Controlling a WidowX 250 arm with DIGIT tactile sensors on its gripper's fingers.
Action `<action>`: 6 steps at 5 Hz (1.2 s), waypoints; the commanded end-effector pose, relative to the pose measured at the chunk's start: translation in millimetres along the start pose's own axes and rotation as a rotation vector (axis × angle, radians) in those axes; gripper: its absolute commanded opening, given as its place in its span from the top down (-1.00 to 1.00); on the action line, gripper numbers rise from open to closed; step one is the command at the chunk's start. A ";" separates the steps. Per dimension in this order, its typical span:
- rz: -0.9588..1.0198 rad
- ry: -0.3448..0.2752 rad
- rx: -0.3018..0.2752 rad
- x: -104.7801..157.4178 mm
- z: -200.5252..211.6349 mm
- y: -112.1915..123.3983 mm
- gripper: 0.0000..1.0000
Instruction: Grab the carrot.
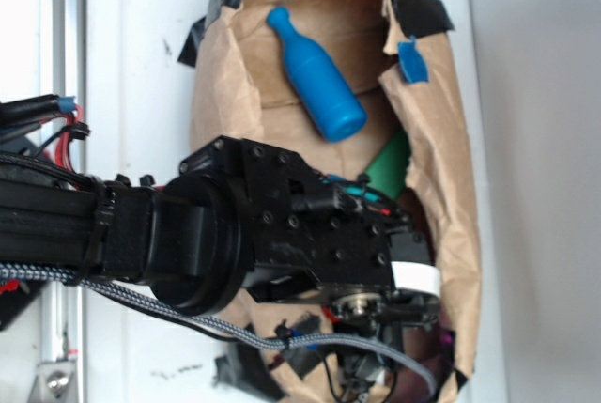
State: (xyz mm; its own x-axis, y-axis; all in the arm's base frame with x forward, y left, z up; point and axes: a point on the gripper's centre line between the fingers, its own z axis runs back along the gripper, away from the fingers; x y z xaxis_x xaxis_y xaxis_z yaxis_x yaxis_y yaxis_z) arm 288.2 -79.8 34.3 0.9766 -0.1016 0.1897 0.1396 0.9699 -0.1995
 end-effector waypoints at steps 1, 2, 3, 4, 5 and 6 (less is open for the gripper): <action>0.005 -0.032 -0.005 3.9 12.6 -1.6 1.00; 0.004 -0.038 -0.002 2.8 14.0 -0.5 1.00; 0.027 -0.051 0.036 3.7 21.3 6.8 1.00; 0.089 -0.088 0.092 5.7 45.4 27.8 1.00; 0.142 -0.114 0.123 4.2 65.5 46.1 1.00; 0.222 -0.126 0.184 1.4 93.5 61.8 1.00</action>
State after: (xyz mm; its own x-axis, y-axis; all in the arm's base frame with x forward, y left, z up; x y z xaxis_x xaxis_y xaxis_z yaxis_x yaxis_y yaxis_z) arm 274.5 -3.0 91.3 0.9720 0.1167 0.2038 -0.1049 0.9922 -0.0676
